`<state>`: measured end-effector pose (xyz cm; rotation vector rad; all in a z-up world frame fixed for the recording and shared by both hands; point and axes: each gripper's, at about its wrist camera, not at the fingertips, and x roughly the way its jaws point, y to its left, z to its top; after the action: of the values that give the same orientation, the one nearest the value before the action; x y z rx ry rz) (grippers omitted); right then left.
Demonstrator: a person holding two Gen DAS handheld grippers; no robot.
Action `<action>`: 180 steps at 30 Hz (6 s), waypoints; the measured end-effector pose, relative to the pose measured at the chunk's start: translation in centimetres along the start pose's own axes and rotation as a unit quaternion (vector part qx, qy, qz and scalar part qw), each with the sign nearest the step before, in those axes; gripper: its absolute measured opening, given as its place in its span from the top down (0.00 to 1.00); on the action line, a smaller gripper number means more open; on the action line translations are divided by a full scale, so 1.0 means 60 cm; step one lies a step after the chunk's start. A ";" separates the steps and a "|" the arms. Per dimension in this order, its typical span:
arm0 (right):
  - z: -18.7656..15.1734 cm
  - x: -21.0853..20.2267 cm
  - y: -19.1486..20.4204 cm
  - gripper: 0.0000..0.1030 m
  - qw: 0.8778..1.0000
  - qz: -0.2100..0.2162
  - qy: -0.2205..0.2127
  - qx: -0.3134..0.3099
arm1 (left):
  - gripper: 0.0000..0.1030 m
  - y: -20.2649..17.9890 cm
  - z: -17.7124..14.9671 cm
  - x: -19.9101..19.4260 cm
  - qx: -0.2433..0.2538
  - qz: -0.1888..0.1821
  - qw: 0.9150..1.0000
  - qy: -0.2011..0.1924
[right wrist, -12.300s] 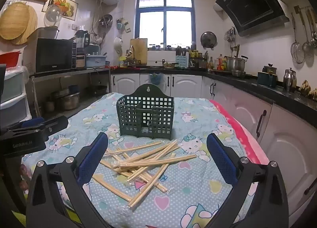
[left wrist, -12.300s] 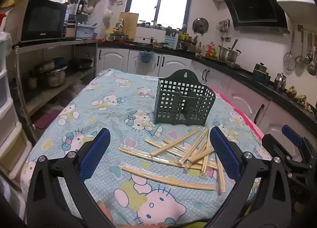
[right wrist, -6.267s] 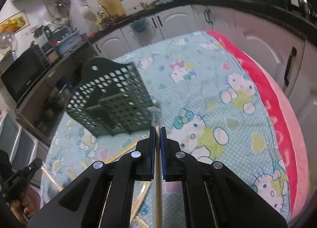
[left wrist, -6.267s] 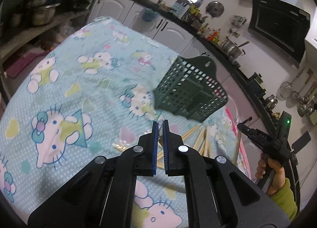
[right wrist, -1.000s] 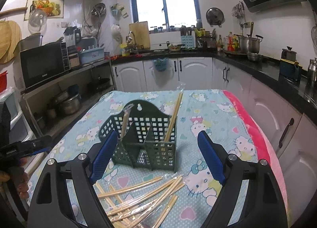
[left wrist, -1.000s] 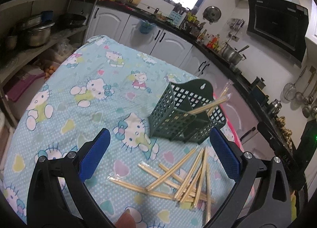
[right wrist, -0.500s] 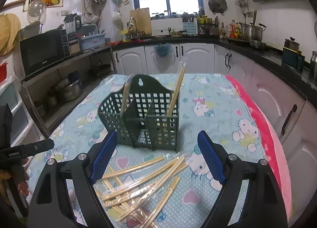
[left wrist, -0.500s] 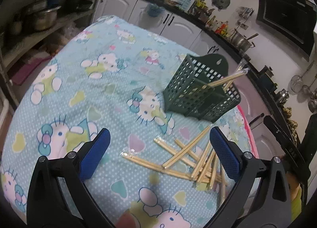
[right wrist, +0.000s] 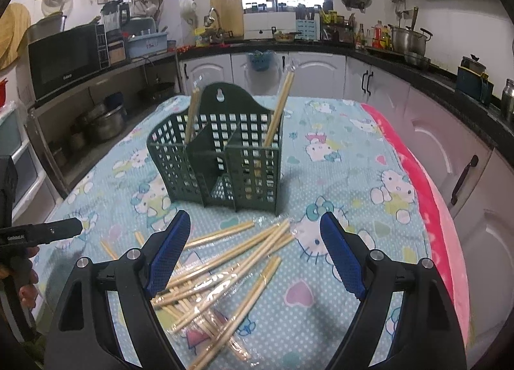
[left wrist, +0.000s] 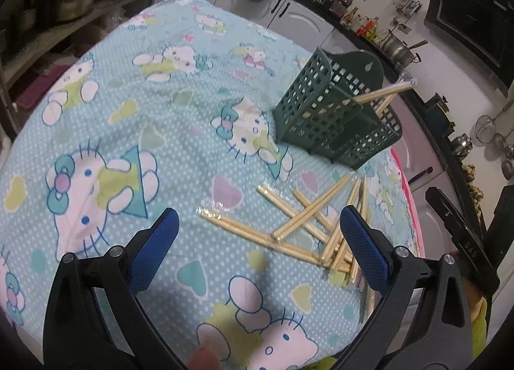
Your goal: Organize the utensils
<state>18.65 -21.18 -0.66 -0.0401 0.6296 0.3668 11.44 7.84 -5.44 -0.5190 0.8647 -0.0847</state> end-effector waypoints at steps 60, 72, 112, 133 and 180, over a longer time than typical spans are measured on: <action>0.029 0.182 -0.144 0.93 0.985 0.048 0.090 0.138 | 0.82 0.072 0.026 0.095 -0.122 -0.003 0.991 0.058; 0.056 0.121 -0.109 0.93 0.989 0.066 0.050 0.121 | 0.83 0.076 0.052 0.111 -0.153 0.002 0.986 0.067; 0.105 -0.048 0.011 0.95 0.987 0.146 -0.037 0.052 | 0.98 -0.034 0.103 -0.122 -0.006 -0.070 0.988 -0.136; 0.130 -0.116 0.000 0.95 0.986 0.123 -0.099 0.052 | 0.98 -0.169 0.129 -0.144 0.074 -0.126 0.976 -0.163; 0.303 -0.154 -0.012 0.95 0.970 0.099 -0.219 0.042 | 0.97 -0.208 0.287 -0.205 0.078 -0.082 0.948 -0.299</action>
<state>22.33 -22.17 19.37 0.1828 0.2102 0.5233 17.90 7.28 18.23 -0.4306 0.2171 -0.1372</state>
